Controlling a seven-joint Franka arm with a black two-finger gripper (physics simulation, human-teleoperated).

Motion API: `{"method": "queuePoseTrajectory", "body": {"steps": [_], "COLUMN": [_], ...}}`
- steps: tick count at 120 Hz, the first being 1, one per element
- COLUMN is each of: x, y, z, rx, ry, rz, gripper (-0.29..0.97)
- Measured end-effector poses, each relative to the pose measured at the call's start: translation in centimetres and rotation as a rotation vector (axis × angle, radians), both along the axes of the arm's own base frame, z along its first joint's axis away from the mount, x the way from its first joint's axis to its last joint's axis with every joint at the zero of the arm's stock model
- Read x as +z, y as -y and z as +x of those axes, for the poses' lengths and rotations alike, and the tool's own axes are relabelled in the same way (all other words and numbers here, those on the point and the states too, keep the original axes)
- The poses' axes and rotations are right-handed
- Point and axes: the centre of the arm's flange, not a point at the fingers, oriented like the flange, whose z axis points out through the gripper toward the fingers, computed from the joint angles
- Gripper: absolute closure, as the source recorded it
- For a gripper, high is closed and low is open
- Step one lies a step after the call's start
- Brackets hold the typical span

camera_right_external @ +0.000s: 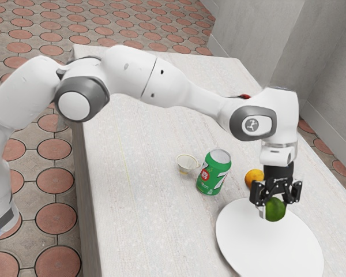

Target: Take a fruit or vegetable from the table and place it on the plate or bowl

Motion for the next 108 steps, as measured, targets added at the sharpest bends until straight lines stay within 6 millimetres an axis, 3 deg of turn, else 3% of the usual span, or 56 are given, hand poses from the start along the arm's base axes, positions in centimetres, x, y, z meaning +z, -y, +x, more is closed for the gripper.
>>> {"method": "queuePoseTrajectory", "body": {"steps": [25, 35, 48, 74, 82, 88, 94, 99, 108], "x": [-1.7, -1.7, -1.8, -1.7, 1.5, 7.6, 11.6, 13.1, 13.5], "y": [1.1, 1.2, 1.1, 1.8, 1.3, 0.8, 0.1, -0.6, -1.2], "z": [0.4, 0.5, 0.6, 0.1, -0.9, -3.1, -4.9, -5.8, -6.7], "rx": [0.017, 0.021, 0.021, 0.01, -0.015, -0.046, -0.067, -0.078, -0.095], "ry": [0.012, 0.027, 0.029, -0.006, -0.008, 0.052, 0.085, 0.088, 0.062], "rz": [-0.005, 0.005, 0.01, -0.02, 0.001, 0.046, 0.101, 0.147, 0.211], "gripper": [0.55, 0.35, 0.18, 0.04, 0.02, 0.02, 0.01, 0.01, 0.0]}}
